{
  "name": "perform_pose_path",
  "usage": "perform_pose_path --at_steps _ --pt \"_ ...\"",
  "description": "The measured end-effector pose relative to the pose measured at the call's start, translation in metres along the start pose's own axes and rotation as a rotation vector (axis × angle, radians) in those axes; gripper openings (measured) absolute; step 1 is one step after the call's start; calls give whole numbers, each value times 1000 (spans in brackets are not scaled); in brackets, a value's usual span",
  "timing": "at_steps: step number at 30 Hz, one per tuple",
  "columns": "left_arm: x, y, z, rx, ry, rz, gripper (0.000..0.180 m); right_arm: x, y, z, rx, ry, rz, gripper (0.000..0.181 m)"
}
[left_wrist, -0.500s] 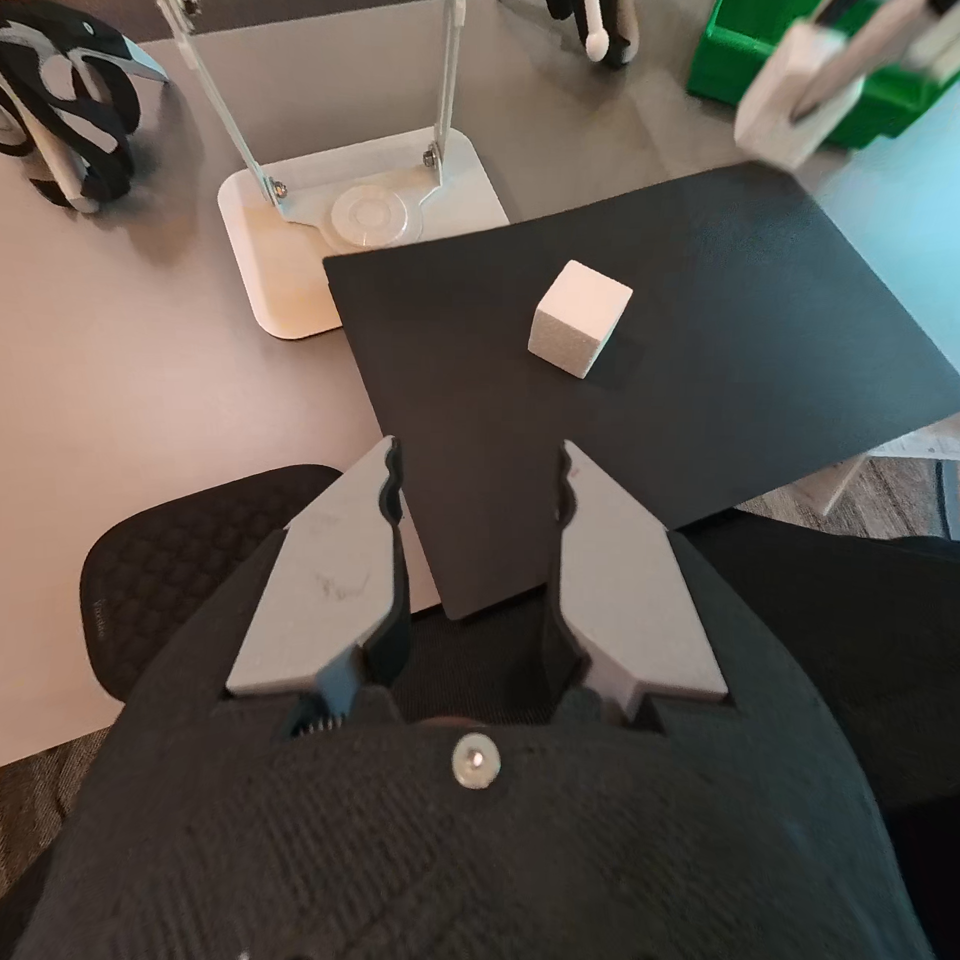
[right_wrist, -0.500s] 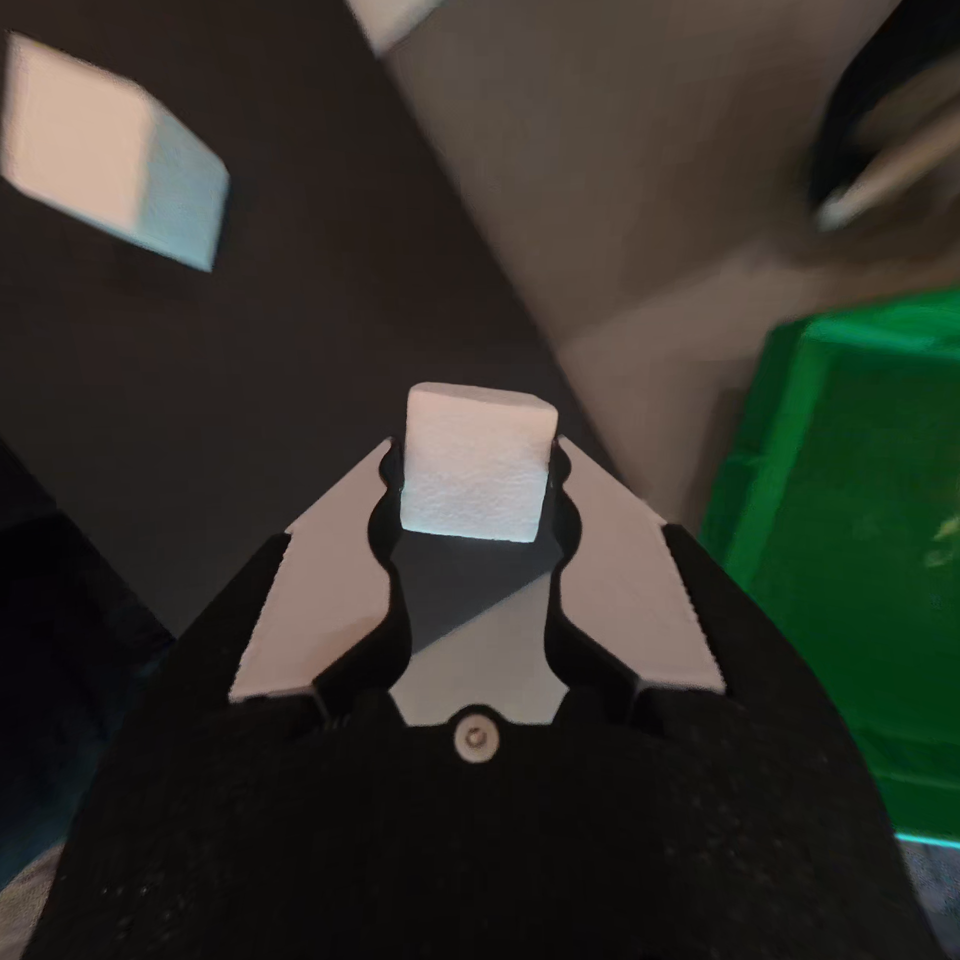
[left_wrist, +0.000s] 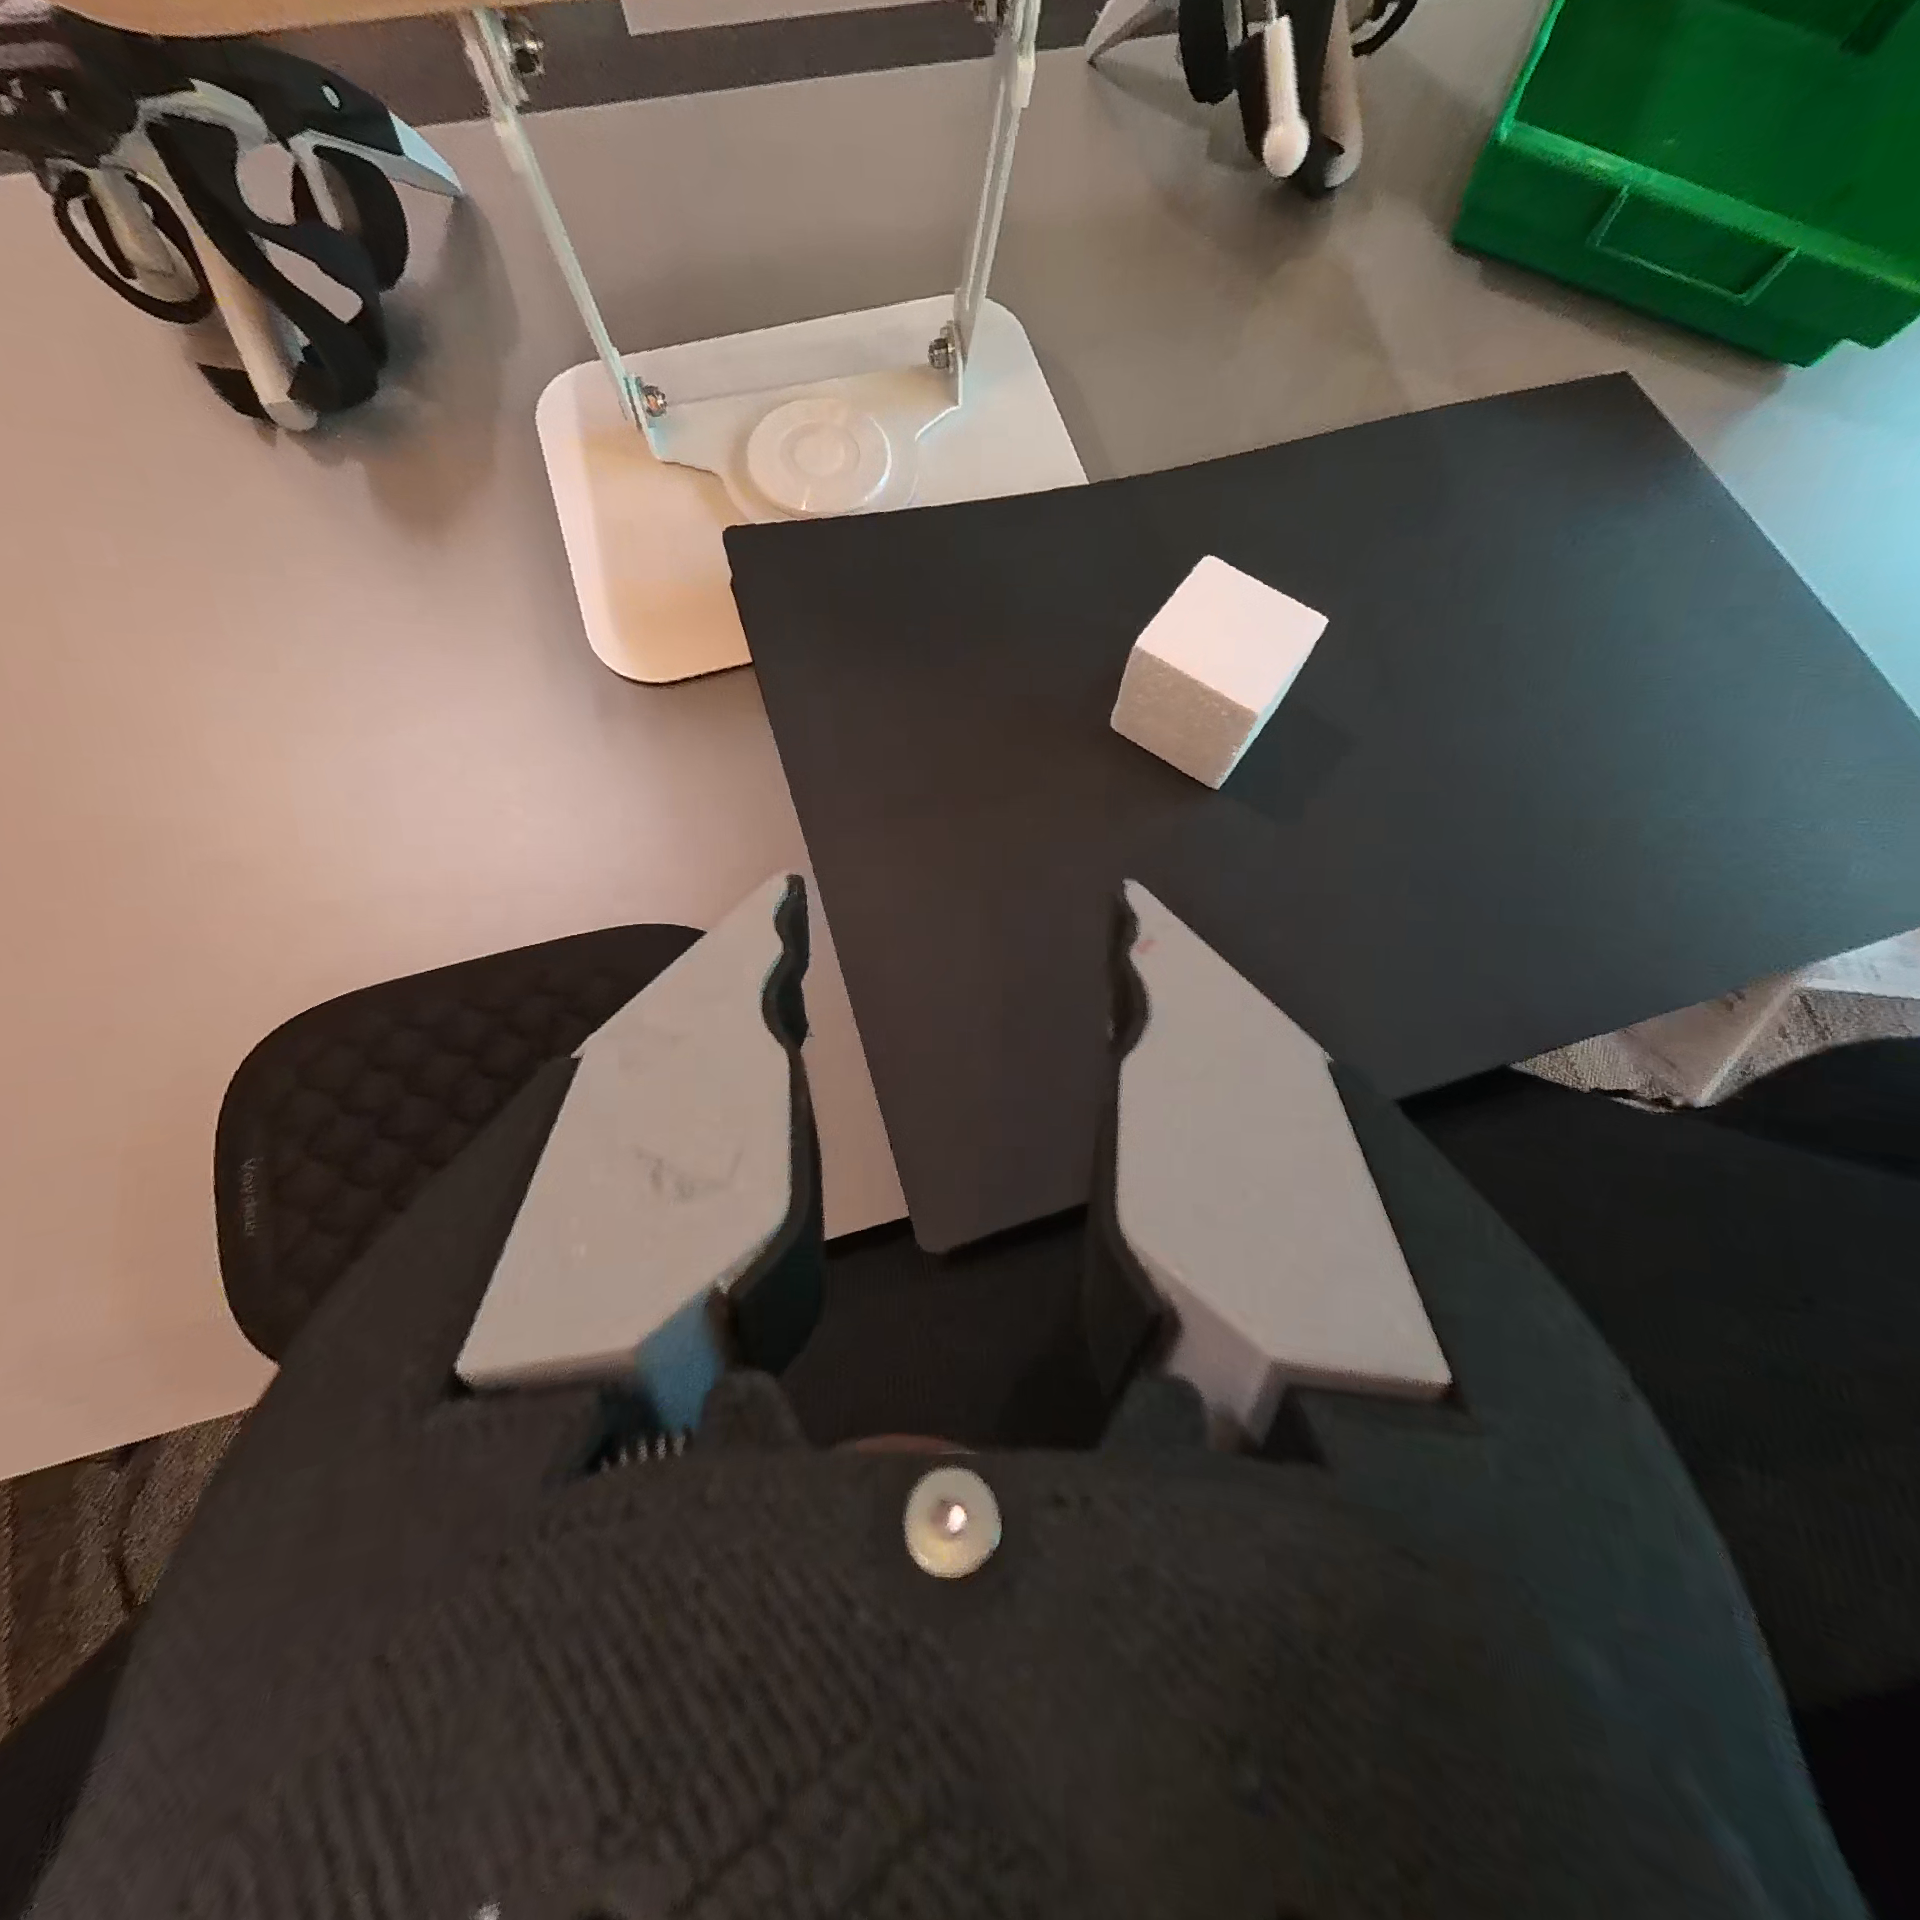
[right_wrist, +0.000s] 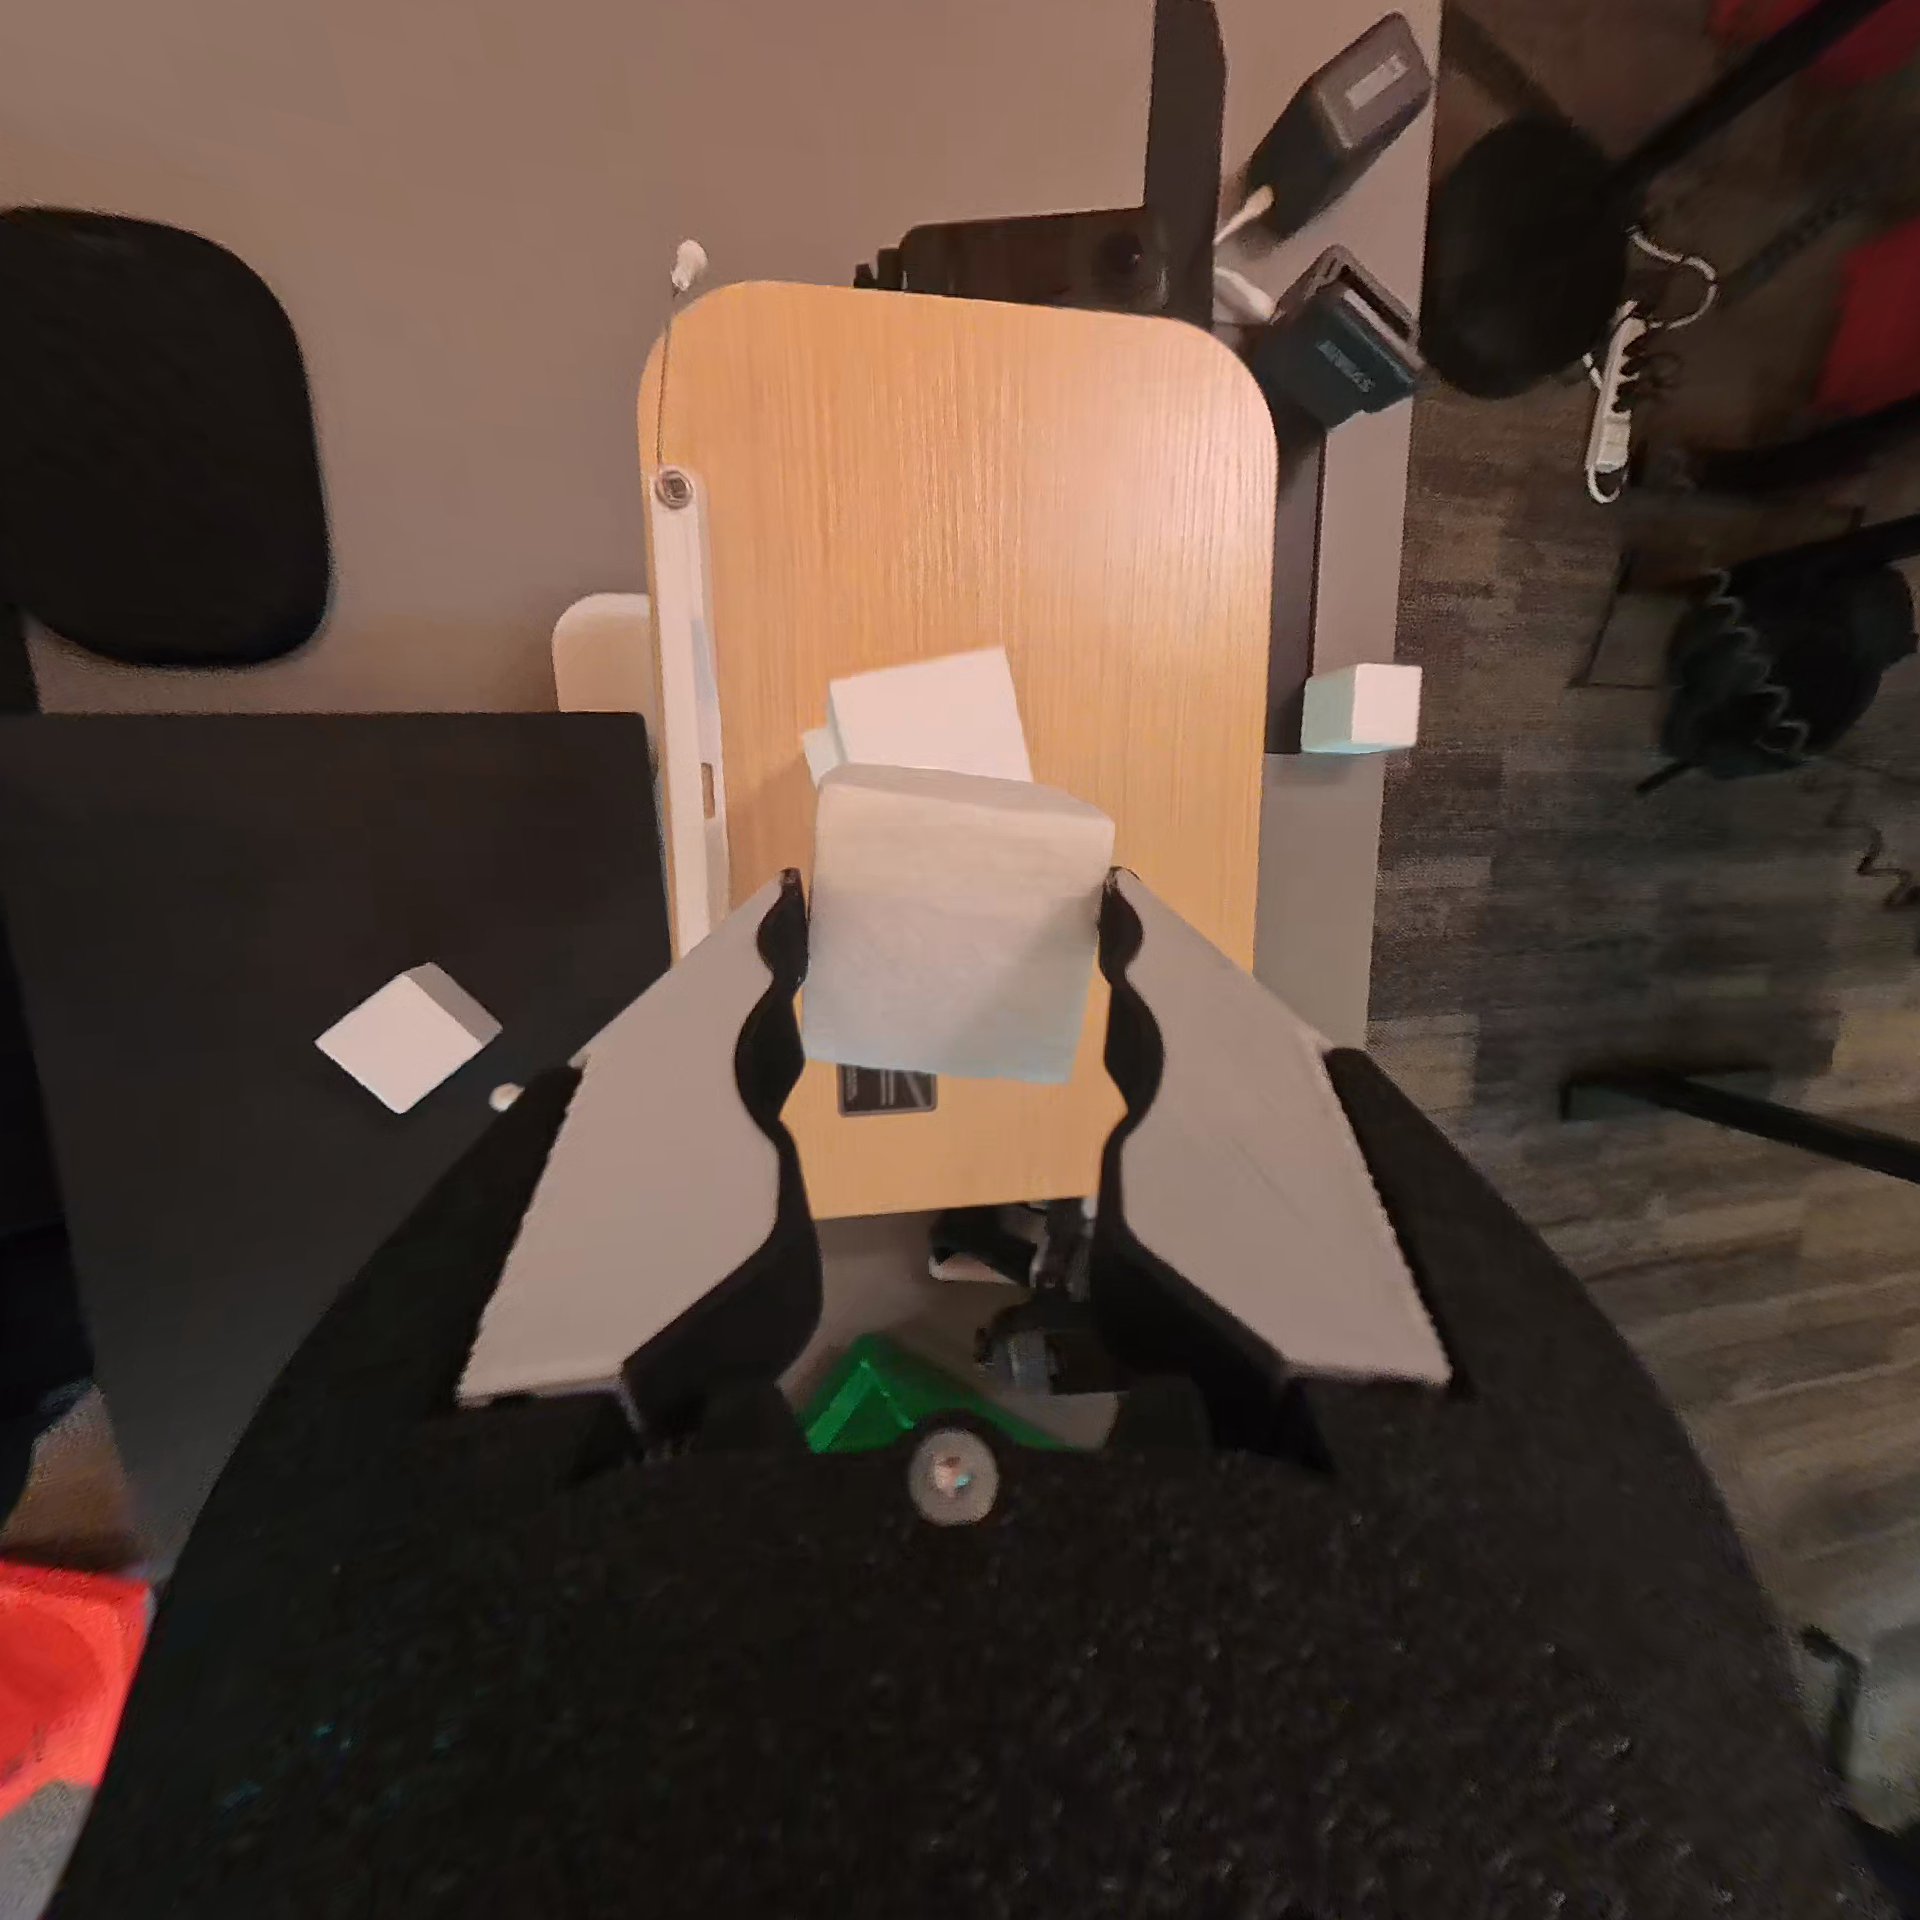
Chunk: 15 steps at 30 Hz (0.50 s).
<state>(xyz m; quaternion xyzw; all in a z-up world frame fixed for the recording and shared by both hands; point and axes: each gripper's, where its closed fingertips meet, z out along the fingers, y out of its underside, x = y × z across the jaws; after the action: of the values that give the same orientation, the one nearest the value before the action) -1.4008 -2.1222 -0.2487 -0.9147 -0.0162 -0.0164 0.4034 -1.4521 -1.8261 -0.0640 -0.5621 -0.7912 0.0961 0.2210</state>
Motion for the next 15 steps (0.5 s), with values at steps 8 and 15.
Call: perform_pose_path --at_steps 8,15 --pt "-3 -1 -4 23 -5 -29 54 10 -8 53 -197 -1 -111 62" --pt "0 -2 -1 21 19 -21 54 11 -17 17 -50 84 -57 72"
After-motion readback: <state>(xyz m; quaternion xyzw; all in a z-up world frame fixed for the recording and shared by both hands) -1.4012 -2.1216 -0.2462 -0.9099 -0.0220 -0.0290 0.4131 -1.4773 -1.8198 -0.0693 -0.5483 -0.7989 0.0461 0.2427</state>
